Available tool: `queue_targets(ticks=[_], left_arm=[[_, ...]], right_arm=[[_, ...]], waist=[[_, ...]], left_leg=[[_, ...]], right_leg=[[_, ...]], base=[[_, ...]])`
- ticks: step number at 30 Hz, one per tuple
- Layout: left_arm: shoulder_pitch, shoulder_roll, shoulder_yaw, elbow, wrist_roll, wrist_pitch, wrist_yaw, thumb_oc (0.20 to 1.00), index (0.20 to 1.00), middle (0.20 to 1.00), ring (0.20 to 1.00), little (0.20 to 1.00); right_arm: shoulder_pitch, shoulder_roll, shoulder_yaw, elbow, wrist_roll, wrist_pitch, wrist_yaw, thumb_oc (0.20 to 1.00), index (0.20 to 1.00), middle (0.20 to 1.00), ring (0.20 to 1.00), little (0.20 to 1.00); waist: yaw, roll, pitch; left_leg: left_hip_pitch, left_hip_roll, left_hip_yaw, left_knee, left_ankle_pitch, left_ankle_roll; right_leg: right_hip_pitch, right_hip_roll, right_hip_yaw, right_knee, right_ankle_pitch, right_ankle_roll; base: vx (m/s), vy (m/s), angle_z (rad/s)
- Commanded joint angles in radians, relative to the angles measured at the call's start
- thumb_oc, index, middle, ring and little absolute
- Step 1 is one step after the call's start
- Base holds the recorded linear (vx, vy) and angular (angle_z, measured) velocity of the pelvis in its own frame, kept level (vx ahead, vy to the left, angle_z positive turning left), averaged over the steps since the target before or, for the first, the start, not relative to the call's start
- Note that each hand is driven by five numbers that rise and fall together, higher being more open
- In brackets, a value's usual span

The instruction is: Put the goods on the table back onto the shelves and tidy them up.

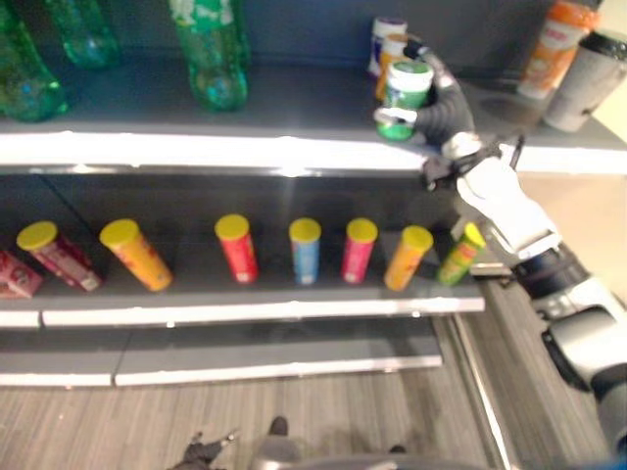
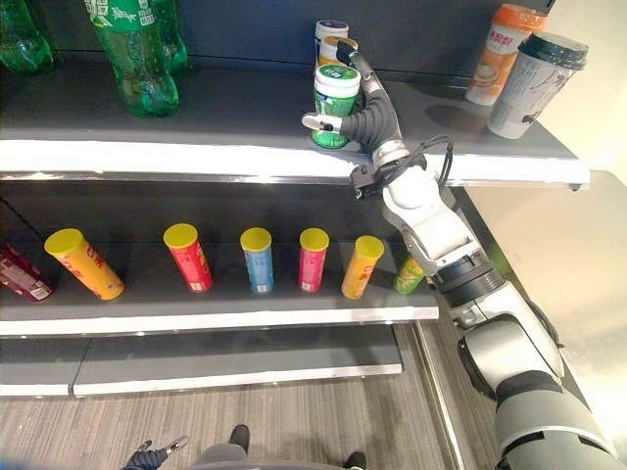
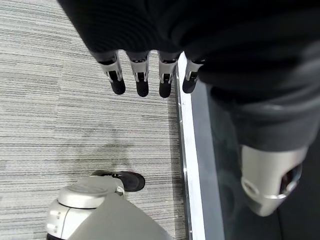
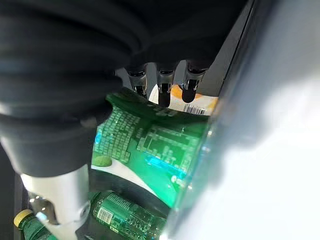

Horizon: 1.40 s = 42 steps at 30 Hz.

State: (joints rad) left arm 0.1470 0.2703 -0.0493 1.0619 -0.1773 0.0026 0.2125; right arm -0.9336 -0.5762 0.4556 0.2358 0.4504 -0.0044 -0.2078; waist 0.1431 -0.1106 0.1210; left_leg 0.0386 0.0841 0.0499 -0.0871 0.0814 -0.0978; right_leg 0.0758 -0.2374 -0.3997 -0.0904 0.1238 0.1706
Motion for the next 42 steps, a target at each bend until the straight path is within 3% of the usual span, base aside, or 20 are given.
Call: queue_targets(ticks=[1, 7, 12, 25, 26, 28, 31, 36, 42], left_arm=[[-0.068, 0.036, -0.042, 0.04, -0.026, -0.009, 0.017, 1.0, 1.0, 1.0, 1.0, 1.0], [-0.07, 0.034, -0.04, 0.039, -0.023, -0.01, 0.022, 1.0, 1.0, 1.0, 1.0, 1.0], [-0.076, 0.02, -0.038, 0.037, -0.002, -0.013, 0.045, 1.0, 1.0, 1.0, 1.0, 1.0], [-0.08, -0.003, -0.01, 0.027, 0.034, -0.02, 0.056, 1.0, 1.0, 1.0, 1.0, 1.0], [-0.079, -0.006, -0.004, 0.025, 0.037, -0.025, 0.05, 1.0, 1.0, 1.0, 1.0, 1.0], [-0.061, 0.004, 0.029, 0.005, 0.029, -0.048, -0.002, 1.0, 1.0, 1.0, 1.0, 1.0], [-0.04, 0.033, 0.054, -0.014, 0.059, -0.072, -0.093, 1.0, 1.0, 1.0, 1.0, 1.0], [-0.037, 0.05, 0.061, -0.038, 0.08, -0.088, -0.148, 1.0, 1.0, 1.0, 1.0, 1.0], [-0.037, 0.057, 0.061, -0.054, 0.089, -0.095, -0.177, 1.0, 1.0, 1.0, 1.0, 1.0]], right_arm=[[-0.127, 0.01, 0.025, 0.067, -0.012, -0.004, -0.011, 1.0, 1.0, 1.0, 1.0, 1.0], [-0.119, -0.006, 0.016, 0.047, -0.078, 0.0, -0.023, 1.0, 1.0, 1.0, 1.0, 1.0], [-0.067, -0.048, -0.04, -0.067, -0.23, -0.014, -0.084, 1.0, 1.0, 1.0, 1.0, 1.0], [0.211, -0.104, -0.354, -0.391, -0.319, -0.104, -0.183, 1.0, 1.0, 1.0, 1.0, 1.0], [0.267, -0.112, -0.402, -0.437, -0.295, -0.13, -0.164, 1.0, 1.0, 1.0, 1.0, 1.0], [0.426, -0.156, -0.505, -0.521, -0.03, -0.223, 0.021, 1.0, 1.0, 1.0, 1.0, 1.0], [0.637, -0.124, -0.623, -0.561, 0.325, -0.24, 0.29, 1.0, 1.0, 1.0, 1.0, 1.0], [0.823, -0.158, -0.662, -0.531, 0.418, -0.139, 0.457, 1.0, 1.0, 1.0, 1.0, 1.0], [0.97, -0.241, -0.643, -0.435, 0.292, -0.079, 0.514, 1.0, 1.0, 1.0, 1.0, 1.0]], waist=[[0.038, -0.035, 0.034], [0.032, -0.033, 0.033], [0.016, -0.025, 0.036], [-0.018, -0.005, 0.034], [-0.026, -0.003, 0.035], [-0.035, -0.004, 0.034], [-0.038, -0.004, 0.031], [-0.059, 0.001, 0.026], [-0.089, 0.007, 0.024]], left_leg=[[0.003, -0.01, -0.044, 0.008, -0.133, -0.007], [0.004, -0.01, -0.043, 0.008, -0.134, -0.006], [0.006, -0.011, -0.042, 0.009, -0.137, -0.003], [0.014, -0.01, -0.034, 0.009, -0.144, 0.002], [0.014, -0.01, -0.033, 0.009, -0.144, 0.002], [0.013, -0.008, -0.028, 0.009, -0.145, 0.0], [0.012, -0.006, -0.024, 0.009, -0.148, -0.007], [0.014, -0.002, -0.008, 0.009, -0.149, -0.015], [0.02, 0.004, 0.007, 0.008, -0.145, -0.023]], right_leg=[[0.007, -0.109, -0.039, 0.048, -0.023, 0.079], [0.007, -0.109, -0.038, 0.048, -0.024, 0.079], [0.003, -0.111, -0.034, 0.053, -0.026, 0.078], [0.003, -0.108, -0.027, 0.052, -0.032, 0.083], [0.001, -0.107, -0.025, 0.051, -0.032, 0.084], [-0.003, -0.107, -0.022, 0.051, -0.032, 0.088], [-0.004, -0.107, -0.029, 0.05, -0.031, 0.091], [-0.012, -0.11, -0.021, 0.052, -0.027, 0.091], [-0.018, -0.108, -0.006, 0.049, -0.024, 0.091]], base=[[0.0, 0.0, 0.0], [0.0, 0.0, 0.0], [0.0, 0.0, 0.0], [0.0, 0.0, 0.0], [0.0, 0.0, 0.0], [0.01, 0.005, -0.02], [0.04, -0.029, -0.04], [0.01, -0.003, -0.05], [0.0, 0.0, -0.07]])
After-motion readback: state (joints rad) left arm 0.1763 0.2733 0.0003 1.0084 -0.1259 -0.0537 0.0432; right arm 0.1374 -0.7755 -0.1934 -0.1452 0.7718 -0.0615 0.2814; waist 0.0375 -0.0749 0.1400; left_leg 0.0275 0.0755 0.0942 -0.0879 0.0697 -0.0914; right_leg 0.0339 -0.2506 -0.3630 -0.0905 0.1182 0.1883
